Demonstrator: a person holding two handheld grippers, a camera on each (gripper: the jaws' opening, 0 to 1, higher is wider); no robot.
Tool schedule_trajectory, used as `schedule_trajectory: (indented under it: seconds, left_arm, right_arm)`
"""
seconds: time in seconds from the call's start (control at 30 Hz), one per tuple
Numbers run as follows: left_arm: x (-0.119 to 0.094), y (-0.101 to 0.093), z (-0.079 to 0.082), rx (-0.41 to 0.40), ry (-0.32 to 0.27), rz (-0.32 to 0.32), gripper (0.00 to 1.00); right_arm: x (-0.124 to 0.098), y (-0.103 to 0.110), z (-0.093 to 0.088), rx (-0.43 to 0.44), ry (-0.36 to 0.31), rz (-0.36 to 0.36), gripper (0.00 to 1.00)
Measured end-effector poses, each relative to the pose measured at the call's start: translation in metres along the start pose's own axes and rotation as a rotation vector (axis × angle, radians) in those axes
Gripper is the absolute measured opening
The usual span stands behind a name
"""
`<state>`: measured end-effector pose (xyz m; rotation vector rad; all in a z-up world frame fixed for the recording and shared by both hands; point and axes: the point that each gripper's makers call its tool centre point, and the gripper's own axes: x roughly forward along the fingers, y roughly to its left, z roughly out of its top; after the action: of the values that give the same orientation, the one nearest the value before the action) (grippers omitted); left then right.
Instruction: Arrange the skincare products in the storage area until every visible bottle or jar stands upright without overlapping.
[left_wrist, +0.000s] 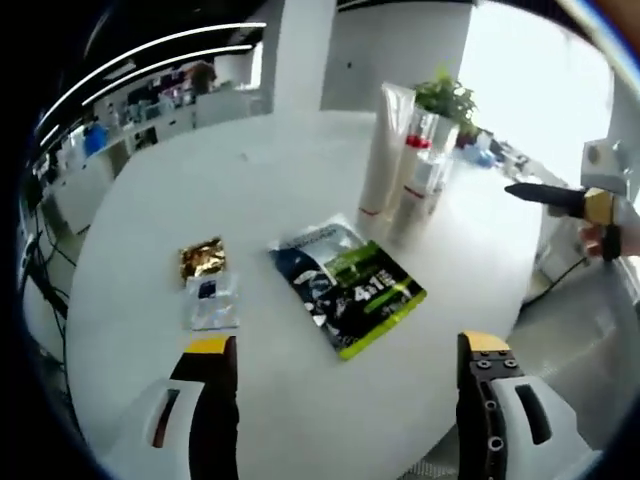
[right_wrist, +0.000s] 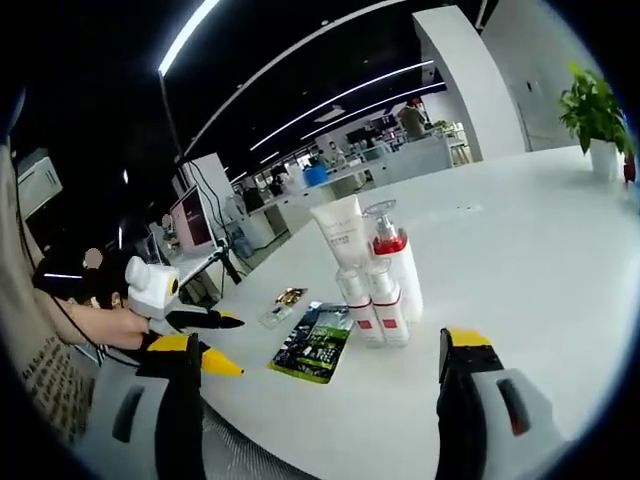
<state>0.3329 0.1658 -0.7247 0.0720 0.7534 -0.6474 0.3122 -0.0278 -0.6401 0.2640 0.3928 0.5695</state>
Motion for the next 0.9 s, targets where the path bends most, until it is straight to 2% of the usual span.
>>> schedule_trajectory:
  seconds: [0.2,0.43,0.57,0.9]
  left_arm:
    - [-0.015,0.001,-0.009,-0.044,-0.020,0.021,0.90]
    - [-0.027,0.004,-0.023,-0.075,-0.017,0.045,0.92]
    - [-0.032,0.006,-0.025,-0.086,-0.033,0.062,0.97]
    - [-0.037,0.010,-0.030,-0.106,-0.038,0.083,0.97]
  right_arm:
    - [0.001,0.001,-0.003,-0.014,0.007,0.010,0.99]
    - [0.000,0.000,-0.006,-0.036,0.014,0.008,0.98]
    - [0.000,0.001,-0.007,-0.043,0.019,0.009,0.98]
    - [-0.001,0.000,-0.009,-0.046,0.025,0.008,0.97]
